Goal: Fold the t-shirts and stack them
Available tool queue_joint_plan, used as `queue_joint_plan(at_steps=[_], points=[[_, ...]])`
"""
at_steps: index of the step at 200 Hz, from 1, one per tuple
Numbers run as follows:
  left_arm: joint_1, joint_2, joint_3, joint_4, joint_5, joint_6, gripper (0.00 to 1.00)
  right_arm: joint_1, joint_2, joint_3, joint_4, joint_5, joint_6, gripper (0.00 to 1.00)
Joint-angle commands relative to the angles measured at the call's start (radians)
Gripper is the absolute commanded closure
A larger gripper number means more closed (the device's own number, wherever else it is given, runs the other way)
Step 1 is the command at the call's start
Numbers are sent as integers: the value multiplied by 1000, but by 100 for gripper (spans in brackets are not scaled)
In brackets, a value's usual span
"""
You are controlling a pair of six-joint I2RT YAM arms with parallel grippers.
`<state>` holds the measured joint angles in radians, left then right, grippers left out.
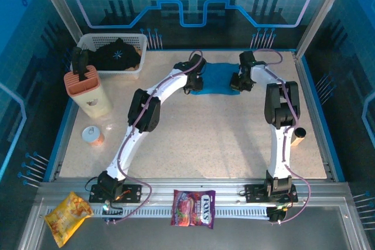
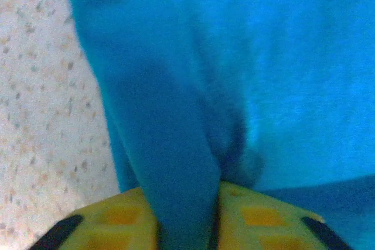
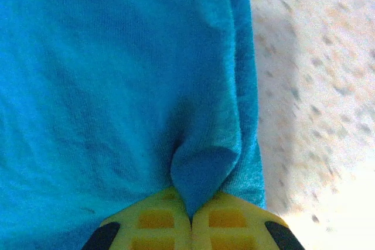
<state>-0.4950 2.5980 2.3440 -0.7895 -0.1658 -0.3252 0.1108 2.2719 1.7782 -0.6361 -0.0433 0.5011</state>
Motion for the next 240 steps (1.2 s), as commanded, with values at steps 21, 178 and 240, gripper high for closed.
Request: queue_joint_plan(at_steps=[21,178,240], points=[[81,91,120,-61,-5,8,89,6,147,152,-35,-39,-16,100],[182,144,281,13,-14,229,49,4,334,450,-79,-70,-16,89],[184,24,262,40,-110,270,31,4,207,447,-115,-9,-65,25]])
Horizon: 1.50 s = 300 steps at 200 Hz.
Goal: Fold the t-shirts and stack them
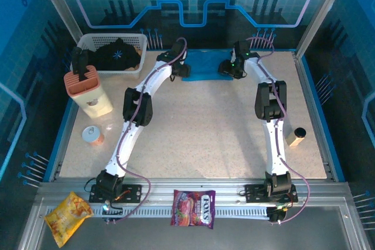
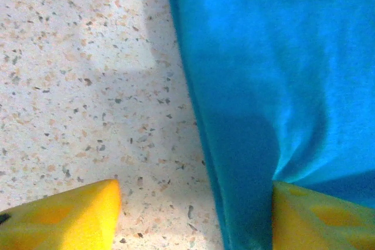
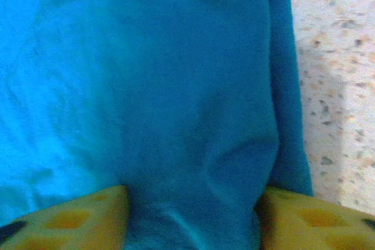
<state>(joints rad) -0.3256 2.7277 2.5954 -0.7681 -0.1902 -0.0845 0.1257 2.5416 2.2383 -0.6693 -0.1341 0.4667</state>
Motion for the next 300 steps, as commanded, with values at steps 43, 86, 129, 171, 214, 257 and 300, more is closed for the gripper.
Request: queue_joint_plan(at_steps=[43,86,129,171,214,257,300], points=[[13,-332,-98,67,-107,42,23,-2,-268,-100,-83,106,-52,0],[13,-716,-518,306,-88,46,8,15,-569,-377,7,187,-78,0],[16,-1107,-1056,609,-122,68,1,10,-908,-813,214,283,-118,0],[35,-1405,-1525,857,-172,72,1,-6,-1148,-1213,491,354,-201,0],[63,-1589,-1977,1141,-291,145,1,-11,-1322,-1700,1083,414,-340,0],[127,-1519,-2246,1407,-343,179,1,-12,-1350,-1875,1288,436,-407,0],[151,-1256,-2281,1772,-174,205,1,-12,-1215,-1938,1544,405,-449,0]])
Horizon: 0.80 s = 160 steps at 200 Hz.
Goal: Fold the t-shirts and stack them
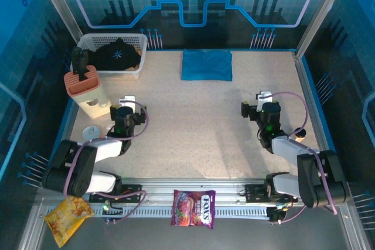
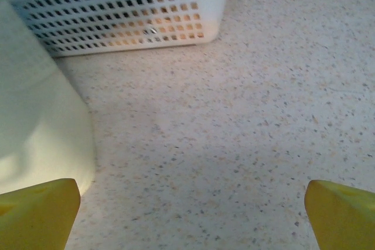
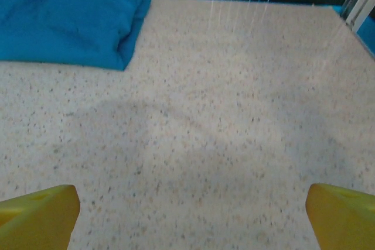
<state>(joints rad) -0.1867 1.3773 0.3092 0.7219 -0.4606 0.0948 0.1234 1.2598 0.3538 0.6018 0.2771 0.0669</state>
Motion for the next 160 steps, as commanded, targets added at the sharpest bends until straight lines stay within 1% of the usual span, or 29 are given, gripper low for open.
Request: queue_joint_plan(at_steps=[1,10,17,25,39,42,46,52,55,64,73,78,81,92,160], points=[[11,99,8,281,96,25,1,-10,70,-56,283,-7,-52,0],[16,135,21,308,85,31,1,-10,113,-85,382,-14,-65,0],[28,116,24,267,83,-1,1,-11,156,-104,464,-20,-68,0],[64,113,24,245,161,-27,1,-16,207,-115,535,-30,-67,0],[120,170,28,273,263,-66,1,-19,324,-129,698,-64,-84,0],[129,194,33,304,277,-61,1,-17,334,-132,715,-64,-88,0],[134,198,49,296,271,-62,1,-16,325,-133,691,-71,-88,0],[146,165,72,178,288,-91,1,-23,292,-116,608,-92,-79,0],[158,166,81,154,314,-96,1,-28,279,-104,568,-103,-74,0],[179,185,67,226,357,-102,1,-38,282,-57,490,-134,-75,0],[179,172,77,177,354,-105,1,-38,288,-1,386,-148,-82,0],[179,177,75,190,355,-104,1,-41,281,45,287,-162,-82,0],[179,182,72,208,355,-103,1,-50,278,57,258,-179,-77,0],[179,174,74,190,353,-103,1,-84,281,40,298,-248,-59,0],[178,178,72,201,353,-102,1,-80,280,40,296,-239,-63,0]])
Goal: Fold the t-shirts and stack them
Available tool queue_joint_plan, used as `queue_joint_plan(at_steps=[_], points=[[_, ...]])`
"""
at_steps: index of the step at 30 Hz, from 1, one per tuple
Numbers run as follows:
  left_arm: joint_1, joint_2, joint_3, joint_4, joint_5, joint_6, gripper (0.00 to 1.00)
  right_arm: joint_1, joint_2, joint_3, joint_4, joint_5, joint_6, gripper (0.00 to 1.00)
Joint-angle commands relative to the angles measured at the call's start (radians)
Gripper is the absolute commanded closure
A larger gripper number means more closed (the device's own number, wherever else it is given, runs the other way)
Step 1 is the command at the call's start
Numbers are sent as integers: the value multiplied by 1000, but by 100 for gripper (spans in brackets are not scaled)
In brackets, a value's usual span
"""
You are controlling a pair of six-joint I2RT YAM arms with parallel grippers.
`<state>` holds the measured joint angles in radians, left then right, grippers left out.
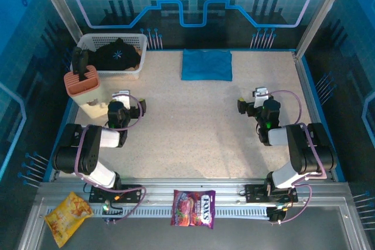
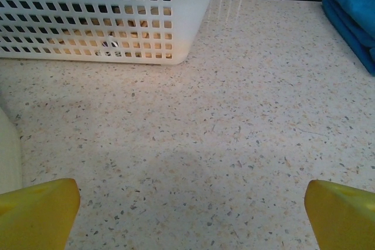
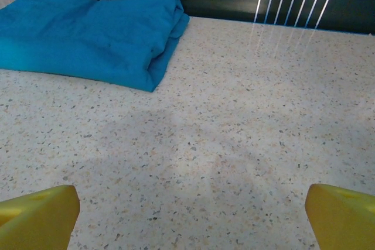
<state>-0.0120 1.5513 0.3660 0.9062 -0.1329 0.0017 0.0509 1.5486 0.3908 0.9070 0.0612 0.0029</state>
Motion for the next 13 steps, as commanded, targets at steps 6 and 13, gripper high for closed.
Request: queue_joint_plan(at_steps=[6,13], points=[[4,5,17,15,28,-9,1,-7,-8,3,-9,-23,1,0],[4,6,21,7,73,6,1,-8,-8,2,-8,-21,1,0]])
